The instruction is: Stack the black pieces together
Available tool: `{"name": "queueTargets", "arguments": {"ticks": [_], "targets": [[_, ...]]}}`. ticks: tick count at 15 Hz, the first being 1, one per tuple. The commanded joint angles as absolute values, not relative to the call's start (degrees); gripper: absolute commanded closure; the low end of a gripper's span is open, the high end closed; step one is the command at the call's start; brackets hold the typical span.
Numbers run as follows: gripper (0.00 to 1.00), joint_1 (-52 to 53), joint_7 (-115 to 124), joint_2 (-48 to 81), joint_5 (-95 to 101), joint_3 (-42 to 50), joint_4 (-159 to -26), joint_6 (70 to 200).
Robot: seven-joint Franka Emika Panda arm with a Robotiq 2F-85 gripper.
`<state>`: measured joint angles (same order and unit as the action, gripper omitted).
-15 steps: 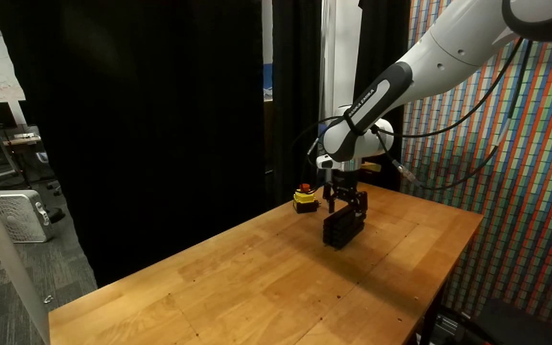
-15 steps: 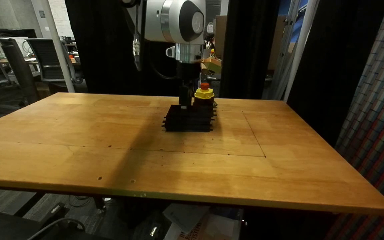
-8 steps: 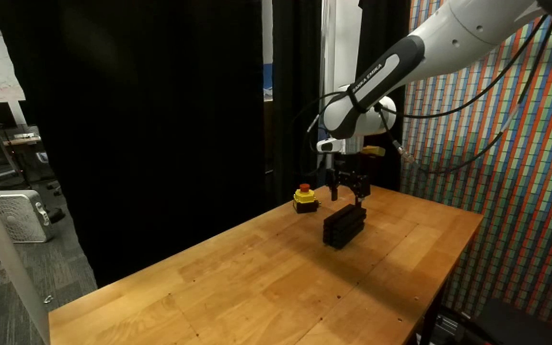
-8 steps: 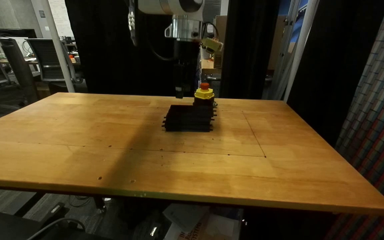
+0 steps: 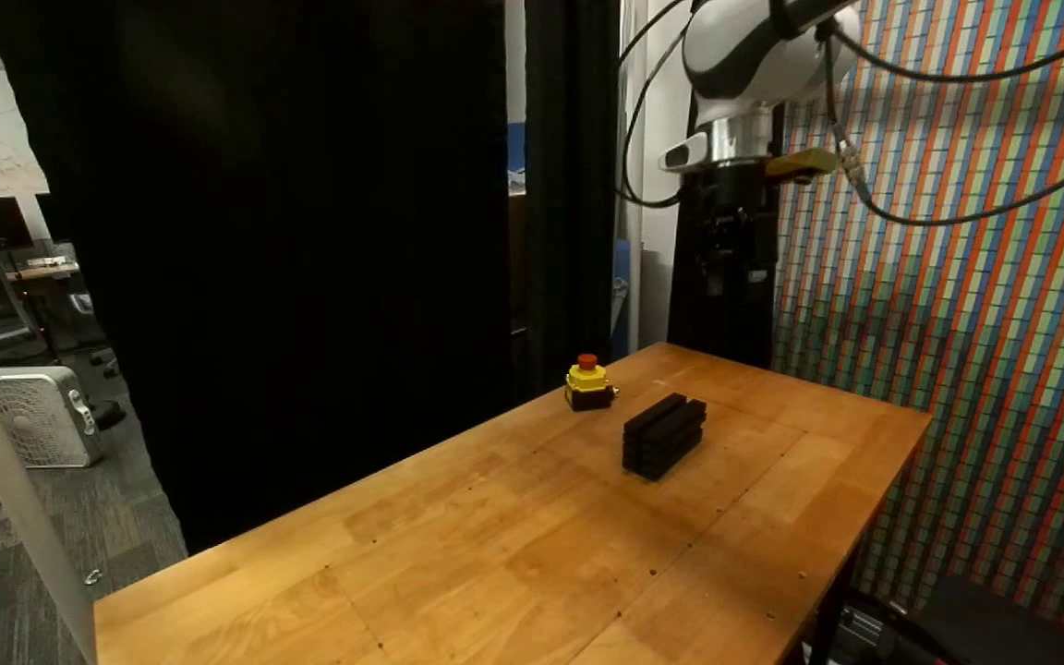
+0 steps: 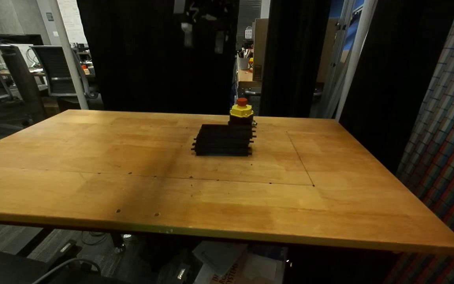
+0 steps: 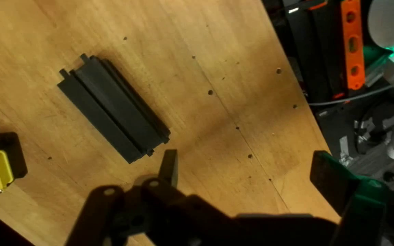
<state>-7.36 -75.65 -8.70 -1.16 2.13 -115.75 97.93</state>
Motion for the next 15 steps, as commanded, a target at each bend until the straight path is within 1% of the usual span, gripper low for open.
{"name": "queueTargets", "arguments": {"ticks": [1,4,6,11,15], "targets": [[0.00,-6.3,-64.6,-18.7,-1.8,4.0,-118.0,90.3],[0.00,-6.2,-55.2,-24.8,-2.3,4.9,-118.9,84.9],[0.00,-6.1,-49.1,-28.1,-2.5,5.4,-120.7,83.6],[0.00,-5.6,-32.6,-35.6,-3.8,5.4,-130.5,87.8],[0.00,-5.1,-19.4,-42.1,-5.4,5.0,-137.5,88.4]]}}
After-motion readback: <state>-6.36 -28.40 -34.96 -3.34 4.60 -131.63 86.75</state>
